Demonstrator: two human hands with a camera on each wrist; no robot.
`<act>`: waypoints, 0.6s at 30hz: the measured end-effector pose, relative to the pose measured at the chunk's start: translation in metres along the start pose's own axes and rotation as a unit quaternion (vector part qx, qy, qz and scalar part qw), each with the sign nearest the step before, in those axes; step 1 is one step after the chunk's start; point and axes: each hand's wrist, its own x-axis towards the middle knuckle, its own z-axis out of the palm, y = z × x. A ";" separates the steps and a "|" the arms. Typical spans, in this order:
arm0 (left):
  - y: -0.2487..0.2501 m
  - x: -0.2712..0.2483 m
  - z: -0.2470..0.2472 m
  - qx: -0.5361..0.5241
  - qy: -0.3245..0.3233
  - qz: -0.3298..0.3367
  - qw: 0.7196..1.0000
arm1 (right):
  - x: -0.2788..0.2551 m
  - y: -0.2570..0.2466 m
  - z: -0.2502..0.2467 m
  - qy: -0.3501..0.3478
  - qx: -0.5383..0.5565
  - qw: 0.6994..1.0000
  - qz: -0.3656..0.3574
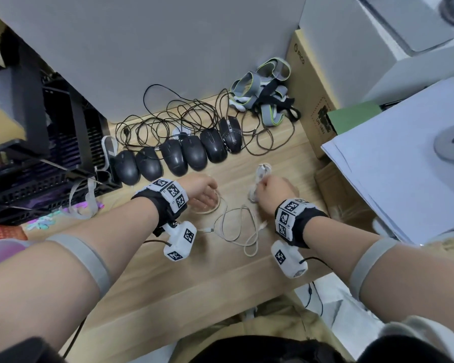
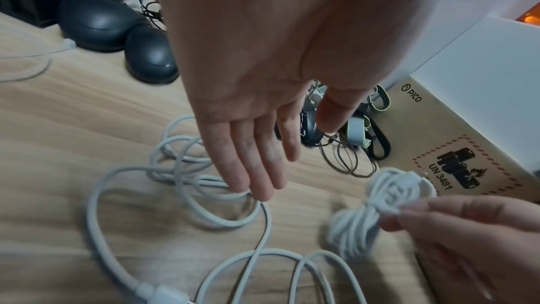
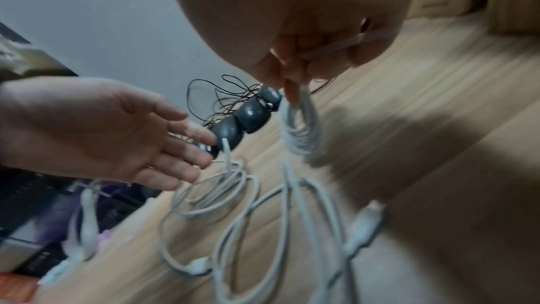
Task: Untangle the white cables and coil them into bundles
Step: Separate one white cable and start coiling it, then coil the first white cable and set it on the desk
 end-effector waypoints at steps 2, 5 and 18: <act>0.004 0.002 -0.001 0.011 0.012 0.000 1.000 | 0.009 0.010 -0.010 0.023 -0.070 0.996 0.056; 0.004 0.005 -0.003 0.027 0.020 0.005 0.999 | 0.022 0.023 -0.019 0.023 -0.164 0.980 0.107; -0.035 0.003 -0.043 0.068 0.072 -0.021 0.995 | 0.028 0.003 0.003 0.136 -0.178 0.968 -0.109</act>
